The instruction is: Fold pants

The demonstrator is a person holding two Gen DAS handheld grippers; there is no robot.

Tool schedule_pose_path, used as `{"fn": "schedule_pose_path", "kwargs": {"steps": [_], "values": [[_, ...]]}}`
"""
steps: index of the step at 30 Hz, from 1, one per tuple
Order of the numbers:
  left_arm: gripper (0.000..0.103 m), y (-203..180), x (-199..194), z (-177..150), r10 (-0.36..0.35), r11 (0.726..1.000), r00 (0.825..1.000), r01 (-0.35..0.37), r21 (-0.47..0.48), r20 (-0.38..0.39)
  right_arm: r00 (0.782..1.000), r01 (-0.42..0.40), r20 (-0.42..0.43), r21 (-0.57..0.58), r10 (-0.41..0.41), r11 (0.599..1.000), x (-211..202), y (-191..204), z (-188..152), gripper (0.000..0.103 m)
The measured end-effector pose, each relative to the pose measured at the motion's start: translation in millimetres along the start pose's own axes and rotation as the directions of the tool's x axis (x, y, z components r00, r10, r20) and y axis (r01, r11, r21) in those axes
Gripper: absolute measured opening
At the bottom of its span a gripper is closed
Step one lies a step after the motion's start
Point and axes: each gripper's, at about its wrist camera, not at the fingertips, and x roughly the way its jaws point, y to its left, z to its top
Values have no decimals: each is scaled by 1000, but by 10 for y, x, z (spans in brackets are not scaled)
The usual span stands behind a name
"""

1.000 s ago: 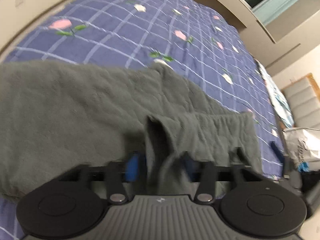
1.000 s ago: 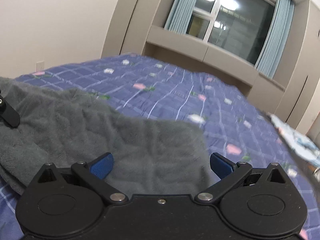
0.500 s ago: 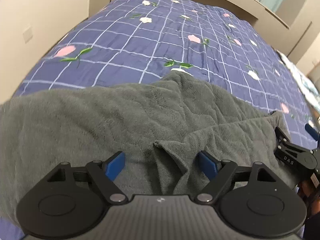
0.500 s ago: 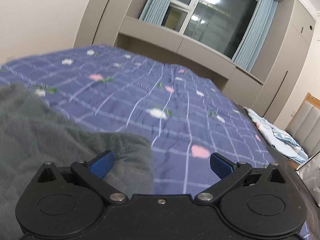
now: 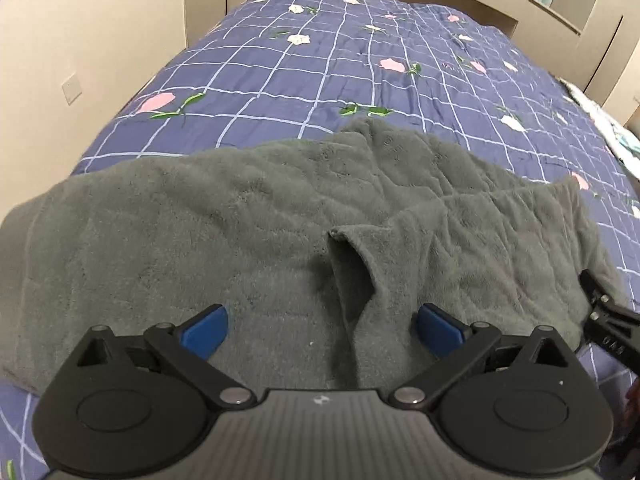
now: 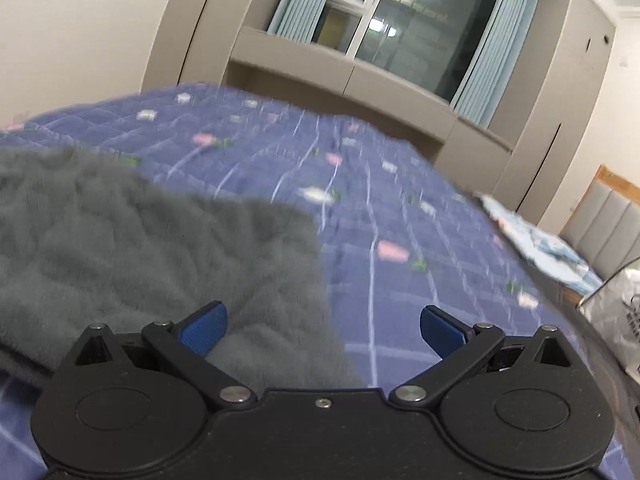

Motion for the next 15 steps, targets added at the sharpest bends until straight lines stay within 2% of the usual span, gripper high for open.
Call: {"fn": "schedule_pose_path", "kwargs": {"steps": [2,6,10,12,15], "values": [[102,47,-108,18,-26,999,999,25,-41,-19,1000,-11,-9,50,12,999,-98,-37,96,102],[102,193,-370,-23,-53,992,999,52,-113,-4,994,-104,-5,198,107,975,-473,-52,274,102],[102,328,-608,-148,-63,987,998,64,-147,16,970,-205,-48,354,237,912,-866,54,425,103],[102,410,-707,-231,-70,984,997,73,-163,26,962,-234,-43,375,269,897,-1066,146,472,103],[102,543,-817,-332,-65,983,997,70,-172,37,957,-256,-38,356,288,899,-1356,344,542,103]]}}
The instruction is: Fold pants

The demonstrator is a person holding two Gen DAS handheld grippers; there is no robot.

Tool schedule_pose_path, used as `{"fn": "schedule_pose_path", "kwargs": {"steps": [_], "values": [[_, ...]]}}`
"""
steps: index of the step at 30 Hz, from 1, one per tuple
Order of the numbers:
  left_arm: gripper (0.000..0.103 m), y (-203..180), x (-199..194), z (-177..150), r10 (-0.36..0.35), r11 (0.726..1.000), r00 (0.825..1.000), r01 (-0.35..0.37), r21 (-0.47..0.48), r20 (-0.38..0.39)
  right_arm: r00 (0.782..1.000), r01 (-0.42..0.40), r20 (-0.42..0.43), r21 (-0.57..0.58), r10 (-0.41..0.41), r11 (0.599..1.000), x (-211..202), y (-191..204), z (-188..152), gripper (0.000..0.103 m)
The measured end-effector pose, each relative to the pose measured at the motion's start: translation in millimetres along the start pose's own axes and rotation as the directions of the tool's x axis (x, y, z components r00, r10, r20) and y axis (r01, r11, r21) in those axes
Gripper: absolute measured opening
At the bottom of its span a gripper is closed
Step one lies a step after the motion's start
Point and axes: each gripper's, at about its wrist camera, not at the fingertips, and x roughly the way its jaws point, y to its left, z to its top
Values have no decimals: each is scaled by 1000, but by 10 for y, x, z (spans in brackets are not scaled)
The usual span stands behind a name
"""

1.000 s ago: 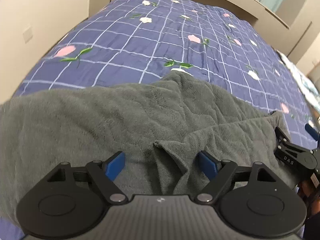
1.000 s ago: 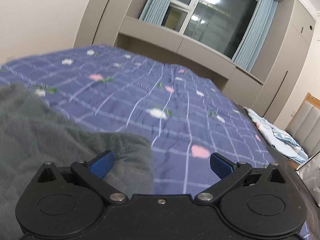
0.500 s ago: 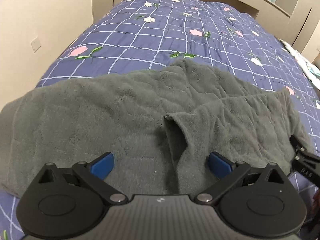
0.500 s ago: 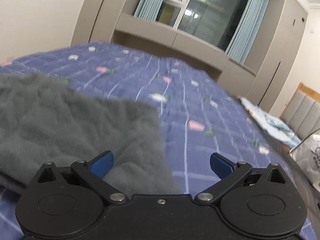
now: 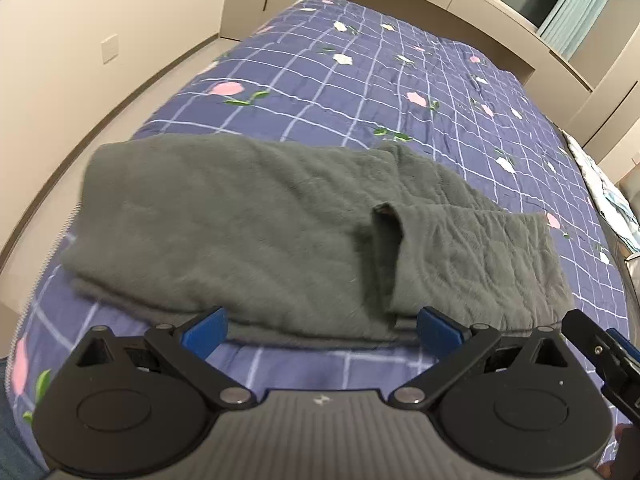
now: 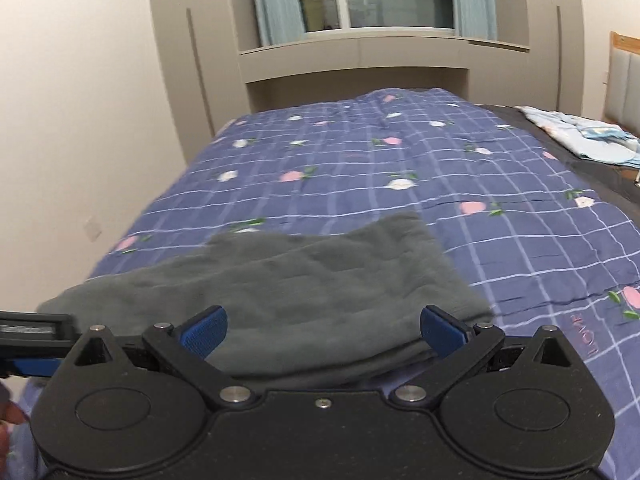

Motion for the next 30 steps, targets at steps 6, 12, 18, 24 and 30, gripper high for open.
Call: {"fn": "schedule_pose_path", "kwargs": {"steps": [6,12,18,24,30], "values": [[102,312,-167,-91,15,999,1000,-14,-39,20,1000,-22,12,-25,22,999,-226,342,-17,103],[102,687,-185,-107,37,993,999,-35,-114,17,1000,-22,11,-60,23,998,-222,550,14,103],[102,1000,-118,-109,47,981,999,-47,-188,-3,1000,-16,-8,-87,16,996,-133,723,50,103],[102,1166,-7,-87,45,973,999,-50,-225,-26,999,-21,-36,-109,17,994,1,876,65,103],[102,1228,102,-62,28,967,998,-40,-252,-52,997,-30,-69,-133,20,991,157,1016,77,103]]}}
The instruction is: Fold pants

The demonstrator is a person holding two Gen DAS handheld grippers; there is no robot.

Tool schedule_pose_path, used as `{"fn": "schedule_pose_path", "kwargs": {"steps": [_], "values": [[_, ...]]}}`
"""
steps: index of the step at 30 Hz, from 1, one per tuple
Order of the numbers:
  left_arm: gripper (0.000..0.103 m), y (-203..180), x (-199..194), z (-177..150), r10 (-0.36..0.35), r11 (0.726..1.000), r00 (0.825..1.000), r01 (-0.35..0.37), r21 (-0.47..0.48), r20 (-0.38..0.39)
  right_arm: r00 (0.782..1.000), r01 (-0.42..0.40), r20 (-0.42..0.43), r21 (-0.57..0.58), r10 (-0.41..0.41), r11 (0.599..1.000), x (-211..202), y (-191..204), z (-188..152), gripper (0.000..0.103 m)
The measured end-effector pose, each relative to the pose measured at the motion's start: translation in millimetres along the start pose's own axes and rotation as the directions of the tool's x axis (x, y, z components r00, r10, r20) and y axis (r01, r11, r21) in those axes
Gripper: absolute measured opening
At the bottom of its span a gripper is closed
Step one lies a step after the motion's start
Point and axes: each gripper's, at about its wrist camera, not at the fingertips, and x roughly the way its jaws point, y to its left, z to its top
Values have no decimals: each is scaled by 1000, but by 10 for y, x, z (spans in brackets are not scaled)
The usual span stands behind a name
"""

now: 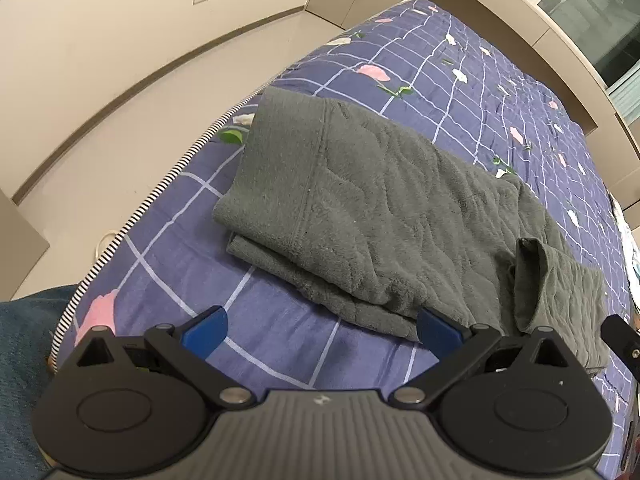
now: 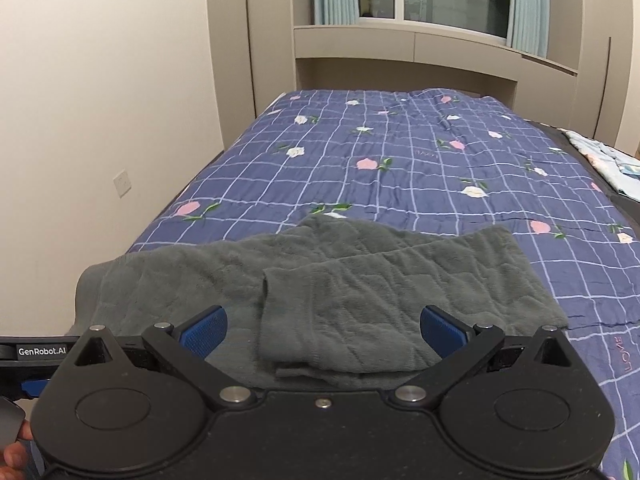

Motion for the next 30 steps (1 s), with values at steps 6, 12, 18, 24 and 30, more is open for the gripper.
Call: {"fn": "schedule_pose_path", "kwargs": {"steps": [6,12,18,24,30], "values": [[102,-35,115,21,-14,1000,1000,14,-11,-23,999,-3,-33,-20,2,1000,162,72,34,103],[102,-119,200,47,-27,1000,999,27,-6,-35,998,-1,-62,-28,0,1000,313,117,60,103],[102,-222,291,30,-18,1000,999,18,6,-50,997,5,-76,-29,-7,1000,430,114,87,103],[102,-318,340,52,-33,999,997,34,9,-66,996,65,-49,-67,-69,996,490,108,76,103],[102,-335,377,73,-33,999,997,34,9,-72,991,133,31,-114,-131,985,524,16,67,103]]}}
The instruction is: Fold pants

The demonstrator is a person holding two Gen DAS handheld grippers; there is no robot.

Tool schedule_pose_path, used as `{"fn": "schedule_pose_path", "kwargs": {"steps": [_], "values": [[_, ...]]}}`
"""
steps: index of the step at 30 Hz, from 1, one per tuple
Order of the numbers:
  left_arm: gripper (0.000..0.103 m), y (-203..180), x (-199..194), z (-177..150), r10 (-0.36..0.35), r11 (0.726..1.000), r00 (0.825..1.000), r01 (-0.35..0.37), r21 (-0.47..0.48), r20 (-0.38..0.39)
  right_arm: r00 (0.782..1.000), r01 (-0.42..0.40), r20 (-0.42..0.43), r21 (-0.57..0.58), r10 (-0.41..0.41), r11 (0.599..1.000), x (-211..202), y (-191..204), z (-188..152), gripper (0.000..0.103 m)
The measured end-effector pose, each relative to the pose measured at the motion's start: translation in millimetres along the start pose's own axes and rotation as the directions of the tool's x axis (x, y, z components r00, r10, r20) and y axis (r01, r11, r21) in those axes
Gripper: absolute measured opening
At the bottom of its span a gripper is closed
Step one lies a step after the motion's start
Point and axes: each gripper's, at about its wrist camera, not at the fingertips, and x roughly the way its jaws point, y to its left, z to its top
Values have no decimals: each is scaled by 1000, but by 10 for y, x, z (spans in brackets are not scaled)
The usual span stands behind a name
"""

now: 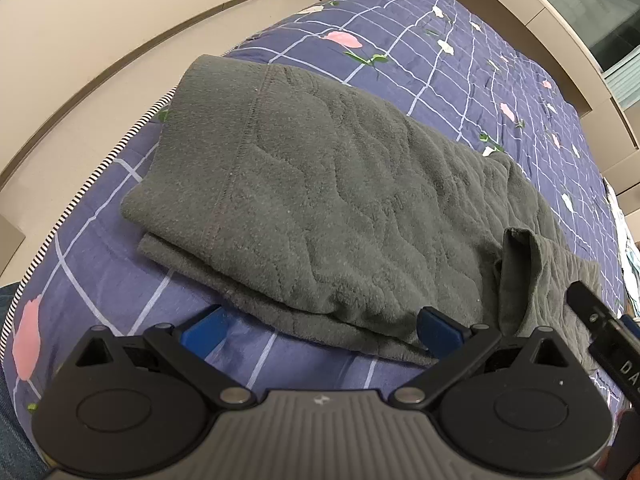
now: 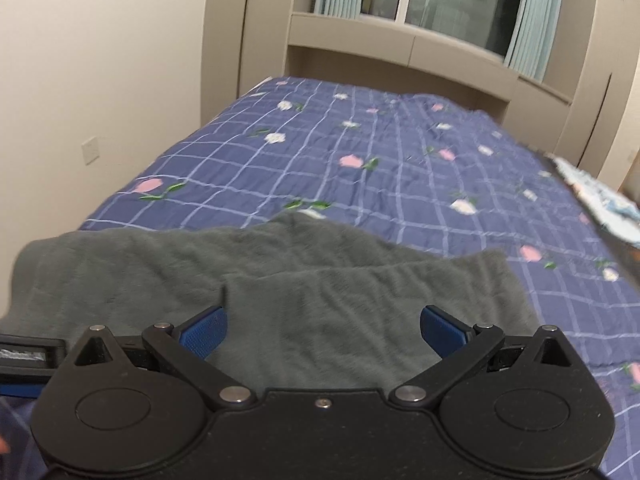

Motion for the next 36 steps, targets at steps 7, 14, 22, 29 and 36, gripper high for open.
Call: {"fn": "schedule_pose_path", "kwargs": {"steps": [7,14,22,29,36], "values": [[102,-19,23,3,12,1000,1000,-12,5,-1,999,22,47,-27,-21,999,126,-172,-25,103],[102,-61,59,9,30,999,1000,-31,15,4,998,17,-53,-82,-22,996,471,-162,-261,103],[102,-120,91,13,54,998,998,-55,21,15,999,-7,-52,6,7,1000,583,-235,-442,102],[102,-220,124,-102,83,996,990,-86,20,112,1000,-12,-3,11,12,1000,563,-231,-541,103],[102,-304,161,-194,48,993,992,-59,98,113,999,-12,-33,19,13,1000,581,-237,-506,102]]}}
